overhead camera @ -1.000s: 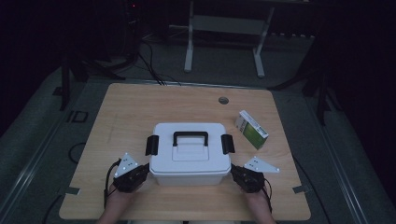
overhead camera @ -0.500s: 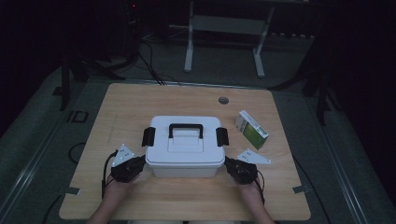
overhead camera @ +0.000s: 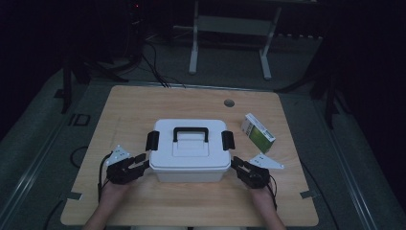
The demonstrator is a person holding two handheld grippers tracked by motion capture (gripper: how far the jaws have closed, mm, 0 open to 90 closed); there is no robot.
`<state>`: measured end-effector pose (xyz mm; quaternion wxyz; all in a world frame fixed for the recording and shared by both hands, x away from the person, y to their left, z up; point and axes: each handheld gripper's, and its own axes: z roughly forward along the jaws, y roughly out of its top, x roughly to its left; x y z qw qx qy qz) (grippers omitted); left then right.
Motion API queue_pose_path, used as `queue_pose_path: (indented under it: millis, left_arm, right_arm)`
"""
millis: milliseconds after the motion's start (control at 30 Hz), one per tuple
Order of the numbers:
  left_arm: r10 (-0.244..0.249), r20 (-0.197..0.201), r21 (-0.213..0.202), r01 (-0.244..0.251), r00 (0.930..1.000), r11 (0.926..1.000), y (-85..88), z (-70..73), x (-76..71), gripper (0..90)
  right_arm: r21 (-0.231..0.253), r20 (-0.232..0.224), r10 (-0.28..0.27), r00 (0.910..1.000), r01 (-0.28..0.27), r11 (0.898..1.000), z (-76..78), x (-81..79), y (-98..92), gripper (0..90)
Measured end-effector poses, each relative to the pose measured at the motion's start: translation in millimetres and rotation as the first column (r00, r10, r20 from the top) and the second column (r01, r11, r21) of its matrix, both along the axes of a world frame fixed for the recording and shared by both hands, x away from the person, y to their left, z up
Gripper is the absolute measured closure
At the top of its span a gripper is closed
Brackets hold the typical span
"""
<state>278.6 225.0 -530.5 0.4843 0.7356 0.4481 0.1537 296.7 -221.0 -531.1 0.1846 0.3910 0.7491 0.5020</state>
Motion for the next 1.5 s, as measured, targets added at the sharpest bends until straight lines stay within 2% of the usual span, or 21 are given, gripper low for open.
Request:
queue_pose_path:
  millis: [67,100,167,200,267,300,367,400,433,467,500,533,600,867,1133,1233,1300,1333,1400,1433,1500]
  left_arm:
    - [-0.005,-0.005,0.006,0.005,1.0000,1.0000,2.7,-1.5,-0.3,45.1]
    - [-0.028,-0.013,0.004,0.028,0.9995,0.9996,4.8,-2.3,0.0,42.2]
    - [-0.036,-0.018,0.022,0.037,0.9992,0.9991,5.4,-3.7,0.1,37.1]
    - [-0.059,-0.025,0.011,0.060,0.9979,0.9982,6.3,-4.4,0.2,35.4]
    - [-0.057,-0.029,0.035,0.058,0.9980,0.9977,6.1,-5.2,-0.2,32.0]
    - [-0.070,-0.042,0.031,0.072,0.9966,0.9969,6.6,-5.7,0.2,29.9]
    - [-0.073,-0.047,0.039,0.075,0.9962,0.9964,7.5,-6.5,0.2,24.9]
    - [-0.093,-0.060,0.030,0.094,0.9939,0.9951,8.6,-7.4,0.5,24.9]
    - [-0.077,-0.061,0.044,0.080,0.9951,0.9958,8.6,-8.1,0.2,24.1]
    - [-0.085,-0.066,0.045,0.089,0.9942,0.9950,9.8,-8.9,-0.2,19.5]
    - [-0.094,-0.080,0.042,0.097,0.9924,0.9944,10.9,-9.8,-0.2,18.9]
    - [-0.079,-0.071,0.060,0.084,0.9943,0.9947,11.7,-10.2,-1.5,18.8]
    - [-0.085,-0.069,0.067,0.090,0.9940,0.9937,14.9,-10.7,-3.4,18.8]
    - [-0.077,-0.087,0.055,0.082,0.9932,0.9951,26.8,-9.0,-6.4,18.7]
    - [-0.094,-0.124,0.070,0.103,0.9878,0.9922,36.9,-9.2,-8.8,18.8]
    - [-0.096,-0.126,0.073,0.106,0.9873,0.9917,38.5,-8.5,-8.9,18.8]
    - [-0.116,-0.145,0.091,0.130,0.9826,0.9873,43.6,-1.0,-9.4,18.8]
    - [-0.113,-0.142,0.108,0.129,0.9834,0.9858,44.2,2.0,-9.7,18.8]
    - [-0.113,-0.142,0.108,0.129,0.9834,0.9858,44.2,2.0,-9.7,18.8]
    - [-0.118,-0.134,0.125,0.135,0.9839,0.9829,47.5,11.1,-10.1,18.8]
    - [-0.121,-0.132,0.128,0.138,0.9838,0.9821,48.5,13.8,-9.9,18.9]
  right_arm:
    - [-0.009,-0.001,-0.014,0.9999,0.014,1.000,-0.7,-0.6,-3.5,53.7]
    - [-0.015,0.011,-0.027,0.9996,0.027,1.000,-0.9,-1.6,-5.1,47.9]
    - [-0.020,0.010,-0.040,0.9992,0.040,0.999,-0.1,-2.1,-7.9,38.2]
    - [-0.014,0.007,-0.044,0.9990,0.044,0.999,0.5,-2.2,-9.5,34.9]
    - [0.009,0.006,-0.055,0.9985,0.055,0.998,1.5,-2.1,-13.5,27.8]
    - [0.004,-0.001,-0.053,0.9986,0.053,0.999,1.4,-1.6,-15.0,20.9]
    - [-0.012,-0.003,-0.053,0.9986,0.053,0.999,1.0,-0.9,-17.0,19.9]
    - [-0.006,-0.006,-0.055,0.9985,0.055,0.998,0.6,-0.8,-18.8,18.6]
    - [0.004,-0.012,-0.054,0.9985,0.054,0.999,0.0,-0.6,-20.6,17.0]
    - [0.004,-0.017,-0.052,0.9985,0.052,0.999,-0.7,-0.5,-21.9,14.6]
    - [0.007,-0.012,-0.054,0.9985,0.054,0.999,-1.5,-0.8,-23.2,14.0]
    - [0.009,-0.012,-0.052,0.9986,0.052,0.999,-2.2,-1.3,-24.7,13.9]
    - [-0.002,-0.010,-0.052,0.9986,0.052,0.999,-3.1,-1.4,-25.6,13.8]
    - [-0.017,-0.010,-0.034,0.9994,0.034,0.999,-5.5,-5.5,-42.1,13.7]
    - [-0.012,-0.051,-0.053,0.9973,0.053,0.999,-11.8,-11.8,-62.3,13.9]
    - [-0.005,-0.052,-0.062,0.9968,0.062,0.998,-10.9,-14.0,-66.7,14.0]
    - [-0.009,-0.045,-0.068,0.9966,0.068,0.998,-9.2,-17.4,-72.8,14.0]
    - [-0.008,-0.049,-0.069,0.9964,0.069,0.998,-9.2,-17.9,-74.8,14.0]
    - [-0.009,-0.047,-0.071,0.9963,0.071,0.997,-9.6,-18.5,-76.8,14.0]
    - [-0.012,-0.052,-0.078,0.9956,0.077,0.997,-10.4,-19.7,-79.7,14.0]
    - [-0.013,-0.056,-0.078,0.9954,0.077,0.997,-10.9,-20.2,-81.0,14.0]
